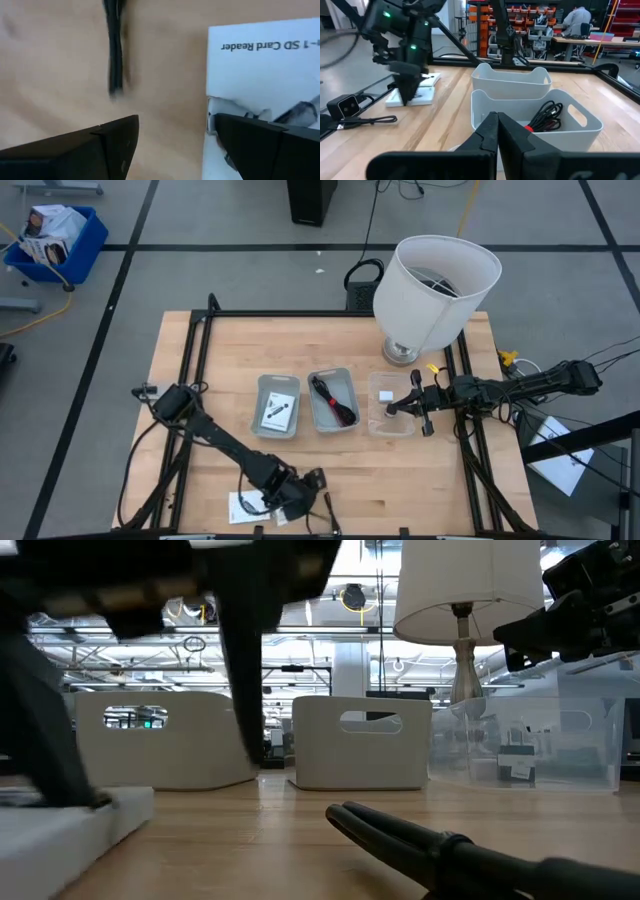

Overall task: Pick and place items into bin
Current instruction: Put the right card reader box into the left gray bin

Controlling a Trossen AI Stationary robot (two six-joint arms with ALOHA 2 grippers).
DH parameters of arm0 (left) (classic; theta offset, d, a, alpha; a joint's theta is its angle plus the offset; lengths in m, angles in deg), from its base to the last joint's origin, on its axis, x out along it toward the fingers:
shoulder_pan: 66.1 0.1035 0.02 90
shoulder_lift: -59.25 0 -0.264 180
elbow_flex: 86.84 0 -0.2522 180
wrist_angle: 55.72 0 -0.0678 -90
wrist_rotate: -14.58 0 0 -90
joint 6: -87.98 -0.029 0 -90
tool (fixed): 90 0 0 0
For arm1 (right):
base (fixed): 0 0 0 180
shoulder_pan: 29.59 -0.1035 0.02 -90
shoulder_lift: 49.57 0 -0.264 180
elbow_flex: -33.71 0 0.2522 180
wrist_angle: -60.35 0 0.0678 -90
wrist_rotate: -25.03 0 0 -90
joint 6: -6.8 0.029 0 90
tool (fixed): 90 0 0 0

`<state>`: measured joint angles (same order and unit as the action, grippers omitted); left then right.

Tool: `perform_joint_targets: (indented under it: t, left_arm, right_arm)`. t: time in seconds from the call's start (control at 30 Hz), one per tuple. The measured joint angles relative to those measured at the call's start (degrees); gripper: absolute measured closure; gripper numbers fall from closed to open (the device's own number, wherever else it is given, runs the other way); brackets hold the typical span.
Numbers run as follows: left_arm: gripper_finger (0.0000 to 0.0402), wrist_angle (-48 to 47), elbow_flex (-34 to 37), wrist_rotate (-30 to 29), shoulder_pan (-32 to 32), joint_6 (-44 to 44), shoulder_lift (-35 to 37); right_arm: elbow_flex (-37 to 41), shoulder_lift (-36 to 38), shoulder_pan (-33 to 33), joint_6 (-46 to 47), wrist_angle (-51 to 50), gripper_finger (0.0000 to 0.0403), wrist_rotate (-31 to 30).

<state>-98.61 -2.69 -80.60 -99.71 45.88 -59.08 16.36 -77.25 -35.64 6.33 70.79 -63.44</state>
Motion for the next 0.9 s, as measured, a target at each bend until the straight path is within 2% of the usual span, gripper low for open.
perform_joint_targets:
  t: [0.1, 0.27, 0.43, 0.53, 0.67, 0.9]
  left_arm:
    - [0.0131, -0.8, 1.3, -3.4, 1.3, 7.3, 0.2]
    - [0.0131, -3.6, 2.3, -4.4, 3.3, 20.8, 0.3]
    - [0.0131, -5.1, 2.4, -3.0, 3.2, 26.0, 0.3]
    - [0.0149, -6.0, 2.4, -1.1, 2.6, 27.0, 0.3]
    - [0.0217, -6.8, 2.4, 2.7, 2.1, 26.9, 0.3]
    - [0.0381, -7.1, 2.5, 4.1, 1.6, 27.2, 0.2]
  right_arm:
    - [0.0, 0.0, 0.0, 0.0, 0.0, 0.0401, 0.0]
    - [0.0, 0.0, 0.0, 0.0, -0.1, 0.0401, 0.0]
    - [0.0, 0.0, 0.0, -0.2, -0.2, 0.0401, 0.0]
    - [0.0, 0.0, 0.0, -0.2, -0.2, 0.0401, 0.0]
    - [0.0, 0.0, 0.0, -0.2, -0.2, 0.0401, 0.0]
    - [0.0, 0.0, 0.0, -0.2, -0.1, 0.0401, 0.0]
